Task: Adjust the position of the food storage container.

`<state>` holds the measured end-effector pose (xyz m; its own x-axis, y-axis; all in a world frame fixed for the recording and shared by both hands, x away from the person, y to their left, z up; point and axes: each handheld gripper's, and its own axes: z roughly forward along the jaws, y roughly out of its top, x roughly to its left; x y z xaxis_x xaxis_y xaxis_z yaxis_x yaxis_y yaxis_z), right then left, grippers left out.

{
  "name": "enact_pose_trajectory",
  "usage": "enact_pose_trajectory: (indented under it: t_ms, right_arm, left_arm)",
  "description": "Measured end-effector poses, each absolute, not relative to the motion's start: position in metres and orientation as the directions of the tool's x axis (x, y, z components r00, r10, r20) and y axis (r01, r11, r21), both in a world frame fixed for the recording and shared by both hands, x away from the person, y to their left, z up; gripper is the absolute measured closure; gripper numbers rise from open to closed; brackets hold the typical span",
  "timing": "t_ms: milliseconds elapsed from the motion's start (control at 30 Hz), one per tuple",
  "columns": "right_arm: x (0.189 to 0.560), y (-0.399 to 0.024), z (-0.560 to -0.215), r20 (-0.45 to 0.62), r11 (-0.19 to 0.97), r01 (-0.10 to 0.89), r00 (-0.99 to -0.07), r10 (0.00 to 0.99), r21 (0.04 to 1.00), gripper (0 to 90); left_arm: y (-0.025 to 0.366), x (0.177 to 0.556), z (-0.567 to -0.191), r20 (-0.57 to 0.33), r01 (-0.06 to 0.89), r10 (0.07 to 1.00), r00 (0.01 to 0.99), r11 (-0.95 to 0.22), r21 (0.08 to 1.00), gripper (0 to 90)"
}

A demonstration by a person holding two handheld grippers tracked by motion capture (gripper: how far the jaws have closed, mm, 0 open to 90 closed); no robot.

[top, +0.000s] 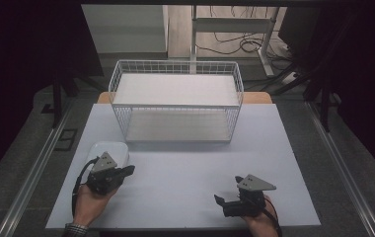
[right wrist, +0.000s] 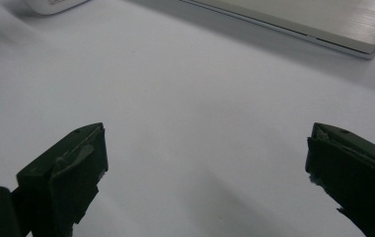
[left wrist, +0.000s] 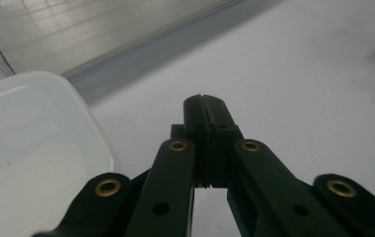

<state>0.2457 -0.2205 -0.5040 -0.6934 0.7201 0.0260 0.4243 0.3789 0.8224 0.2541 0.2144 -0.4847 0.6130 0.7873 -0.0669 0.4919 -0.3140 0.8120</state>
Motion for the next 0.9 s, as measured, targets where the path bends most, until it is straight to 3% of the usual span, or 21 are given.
enact_pose_trajectory:
  t_ms: [367, 900]
  right_arm:
    - [0.246, -0.221, -0.504, 0.016, 0.392, 0.424, -0.695, 0.719, 0.816, 2.6]
    - [0.247, -0.219, -0.507, 0.007, 0.413, 0.425, -0.704, 0.71, 0.806, 2.9]
  left_arm:
    - [0.237, 0.272, -0.475, -0.024, 0.494, 0.837, 0.547, -0.299, 0.816, 89.9]
    - [0.297, 0.301, -0.473, -0.009, 0.545, 0.933, 0.361, -0.203, 0.813, 89.9]
